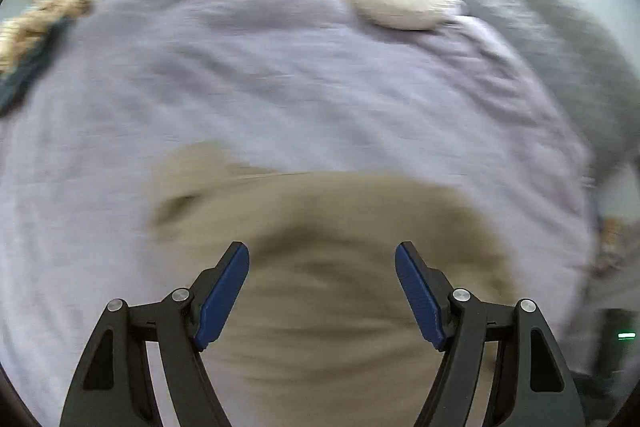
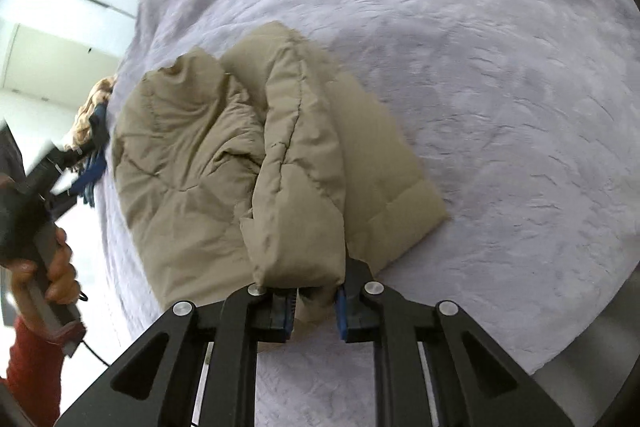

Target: Fold large clothes

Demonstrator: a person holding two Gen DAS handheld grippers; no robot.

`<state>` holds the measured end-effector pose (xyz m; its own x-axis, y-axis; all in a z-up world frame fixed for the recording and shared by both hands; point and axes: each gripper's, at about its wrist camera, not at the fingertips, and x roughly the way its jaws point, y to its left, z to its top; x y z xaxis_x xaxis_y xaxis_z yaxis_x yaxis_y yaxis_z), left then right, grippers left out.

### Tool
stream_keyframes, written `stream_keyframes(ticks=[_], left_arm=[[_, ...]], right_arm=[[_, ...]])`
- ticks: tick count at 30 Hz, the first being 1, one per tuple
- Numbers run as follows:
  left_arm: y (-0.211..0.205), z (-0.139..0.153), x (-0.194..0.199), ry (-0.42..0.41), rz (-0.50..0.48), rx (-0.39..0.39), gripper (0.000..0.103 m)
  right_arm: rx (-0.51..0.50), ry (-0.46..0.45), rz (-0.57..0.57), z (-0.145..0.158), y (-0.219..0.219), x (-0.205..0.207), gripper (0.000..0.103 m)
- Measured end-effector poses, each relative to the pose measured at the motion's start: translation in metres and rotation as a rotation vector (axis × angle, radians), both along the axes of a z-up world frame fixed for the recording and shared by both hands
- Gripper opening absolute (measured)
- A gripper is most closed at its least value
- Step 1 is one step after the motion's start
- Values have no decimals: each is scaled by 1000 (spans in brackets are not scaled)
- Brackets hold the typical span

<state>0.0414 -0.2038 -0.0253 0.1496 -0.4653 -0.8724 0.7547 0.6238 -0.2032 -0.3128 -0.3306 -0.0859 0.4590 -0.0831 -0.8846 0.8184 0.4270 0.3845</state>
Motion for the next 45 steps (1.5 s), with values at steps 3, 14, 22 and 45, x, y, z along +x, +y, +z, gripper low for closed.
stream_keyframes(ticks=[3, 14, 22, 45], left_arm=[[7, -35, 22, 21, 103, 40, 76], [-57, -75, -15, -48, 59, 39, 80], [-51, -76, -12, -26, 72, 25, 80], [-76, -76, -41, -90, 23, 90, 81]], right_arm=[[15, -9, -17, -8, -5, -14, 17], [-53, -40, -69, 26, -42, -62, 32], [120, -272, 147, 33, -107, 4, 56], [204, -64, 215, -59, -145, 56, 8]])
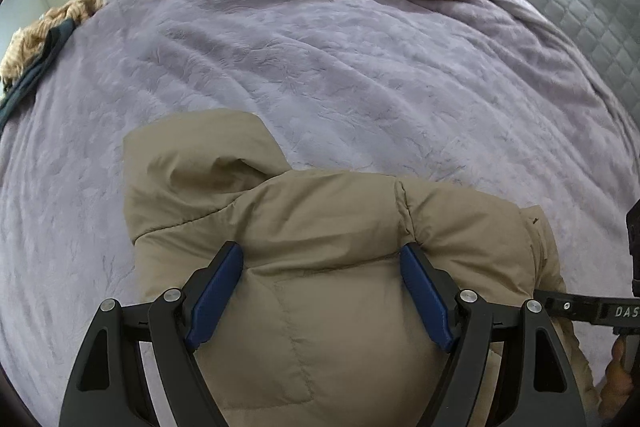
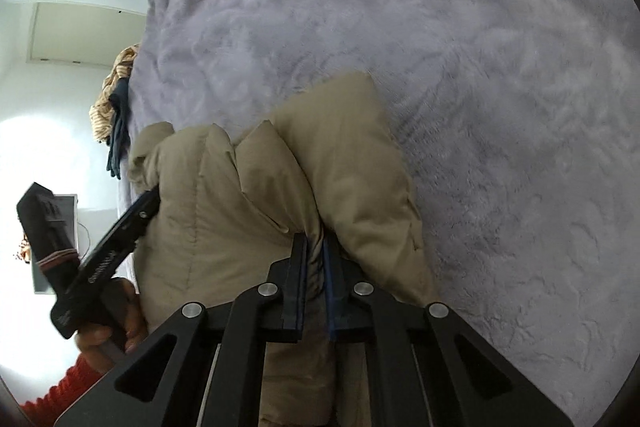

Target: Fold large clothes

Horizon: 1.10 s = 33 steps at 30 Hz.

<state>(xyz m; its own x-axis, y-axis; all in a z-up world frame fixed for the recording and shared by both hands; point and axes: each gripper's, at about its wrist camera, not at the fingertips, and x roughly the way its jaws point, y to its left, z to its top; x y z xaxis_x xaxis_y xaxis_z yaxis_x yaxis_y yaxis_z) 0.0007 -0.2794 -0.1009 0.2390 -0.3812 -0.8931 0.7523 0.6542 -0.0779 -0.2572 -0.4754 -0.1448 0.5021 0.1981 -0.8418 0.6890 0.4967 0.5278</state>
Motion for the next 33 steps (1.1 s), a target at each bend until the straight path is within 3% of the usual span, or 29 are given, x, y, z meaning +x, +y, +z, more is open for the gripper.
stream_keyframes(ticks=[5, 9, 14, 16, 18, 19, 25, 28, 30, 33], left_arm=[[16, 14, 9, 77, 29, -18, 81], [57, 32, 21, 146, 81, -50, 81], [102, 32, 27, 216, 120, -21, 81], [113, 29, 25, 216, 127, 11, 81], [120, 26, 21, 217, 135, 23, 94], [123, 25, 19, 220, 140, 22, 96], [130, 23, 15, 233, 161, 15, 96], [128, 23, 16, 232, 161, 15, 96], [128, 23, 16, 234, 162, 16, 96], [127, 22, 16, 238, 164, 20, 96]], right_arm=[[-9, 13, 17, -2, 3, 7, 8], [-26, 30, 34, 0, 5, 12, 8], [-5, 30, -1, 0, 4, 9, 8], [-7, 39, -9, 0, 5, 10, 10], [-20, 56, -9, 5, 7, 14, 11], [-33, 65, -2, 8, 9, 17, 11], [-130, 107, 85, 38, 21, 26, 12], [-157, 120, 108, 49, 21, 25, 28], [-173, 115, 111, 56, 19, 22, 56], [-177, 94, 118, 62, 15, 16, 64]])
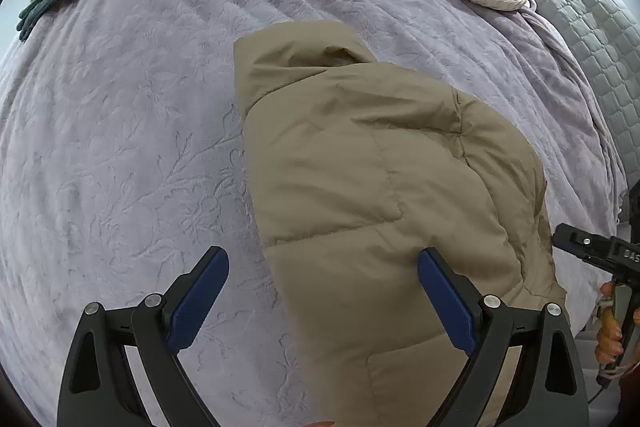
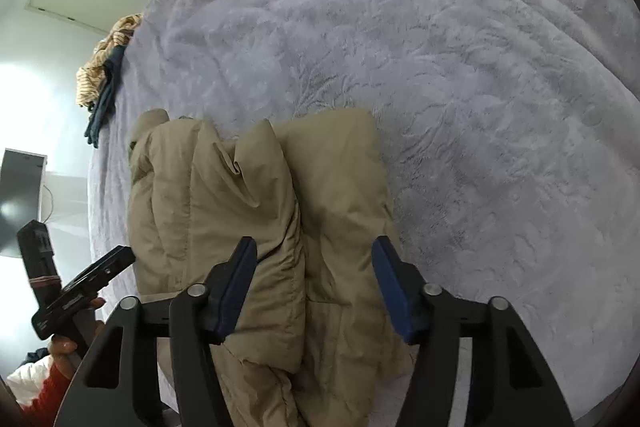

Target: Fold large clothes

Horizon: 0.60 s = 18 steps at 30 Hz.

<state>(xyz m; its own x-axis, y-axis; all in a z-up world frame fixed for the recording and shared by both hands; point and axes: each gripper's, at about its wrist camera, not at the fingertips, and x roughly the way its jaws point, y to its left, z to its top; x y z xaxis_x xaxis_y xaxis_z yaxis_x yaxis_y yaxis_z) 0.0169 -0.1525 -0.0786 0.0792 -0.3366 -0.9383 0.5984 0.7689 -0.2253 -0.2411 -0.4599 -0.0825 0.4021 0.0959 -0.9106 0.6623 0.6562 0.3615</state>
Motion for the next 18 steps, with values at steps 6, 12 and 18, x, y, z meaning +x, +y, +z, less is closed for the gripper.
stream_keyframes(ticks=[6, 12, 18], left_arm=[[-3, -5, 1, 10, 1, 13, 96], [-5, -5, -3, 5, -11, 24, 103], [-5, -7, -5, 25, -25, 7, 103]], right_arm=[[23, 23, -2, -7, -11, -9, 78], [76, 3, -8, -19, -17, -17, 103], [102, -49, 1, -24, -21, -18, 103]])
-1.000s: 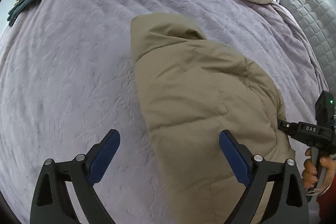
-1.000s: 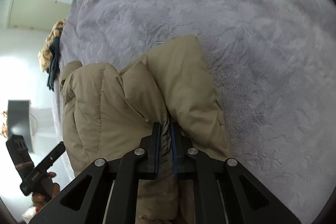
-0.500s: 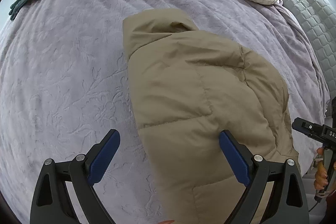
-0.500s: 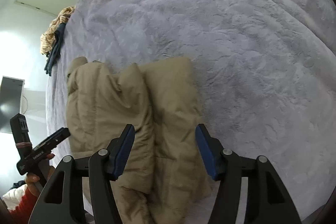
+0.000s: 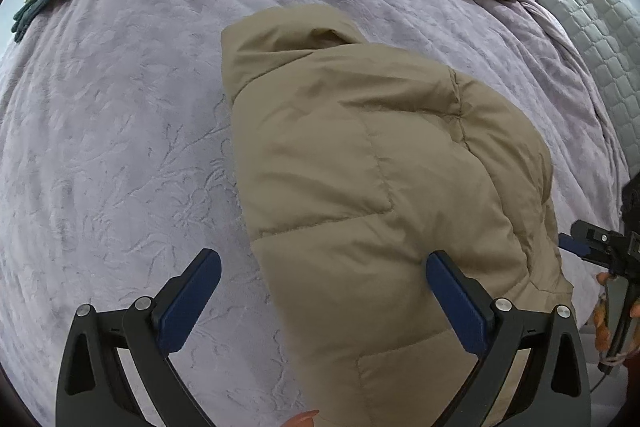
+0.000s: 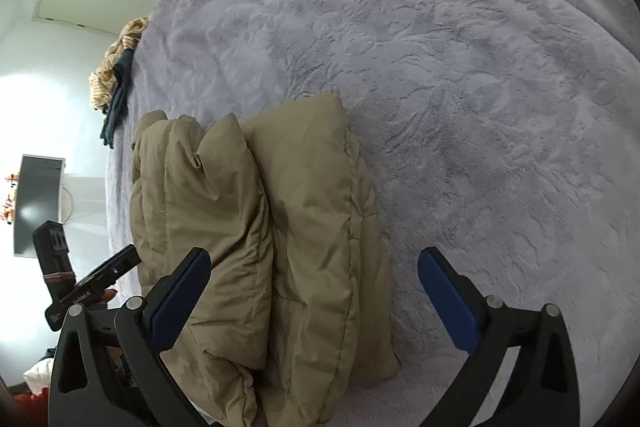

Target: Fold large clothes

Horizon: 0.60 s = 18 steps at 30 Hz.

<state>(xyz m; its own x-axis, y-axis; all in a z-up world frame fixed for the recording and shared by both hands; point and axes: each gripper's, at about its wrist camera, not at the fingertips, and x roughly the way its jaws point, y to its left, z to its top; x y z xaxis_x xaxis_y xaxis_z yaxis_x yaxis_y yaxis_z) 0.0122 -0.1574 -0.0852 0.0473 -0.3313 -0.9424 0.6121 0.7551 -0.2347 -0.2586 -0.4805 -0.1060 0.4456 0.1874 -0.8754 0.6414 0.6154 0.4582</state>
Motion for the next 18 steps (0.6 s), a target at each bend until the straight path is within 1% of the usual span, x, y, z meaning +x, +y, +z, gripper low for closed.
stream_keyframes(ticks=[2, 5, 7, 9, 11, 14, 18], left_arm=[[4, 0, 3, 29, -4, -38, 103], [15, -5, 12, 104, 9, -90, 103], [25, -9, 19, 131, 22, -120, 103], [36, -15, 26, 163, 57, -155, 103], [45, -24, 32, 224, 89, -204, 103], [51, -45, 39, 373, 107, -312, 103], [45, -61, 36, 441, 88, -395, 103]], right_arm=[[34, -10, 13, -4, -3, 0, 103], [117, -5, 65, -11, -4, 3, 103], [131, -6, 94, -14, -3, 4, 103], [141, -16, 121, -17, -4, 6, 103], [169, -31, 141, -22, -6, 9, 103], [206, -14, 185, -36, -7, 18, 103], [253, 3, 235, -60, -4, 32, 103]])
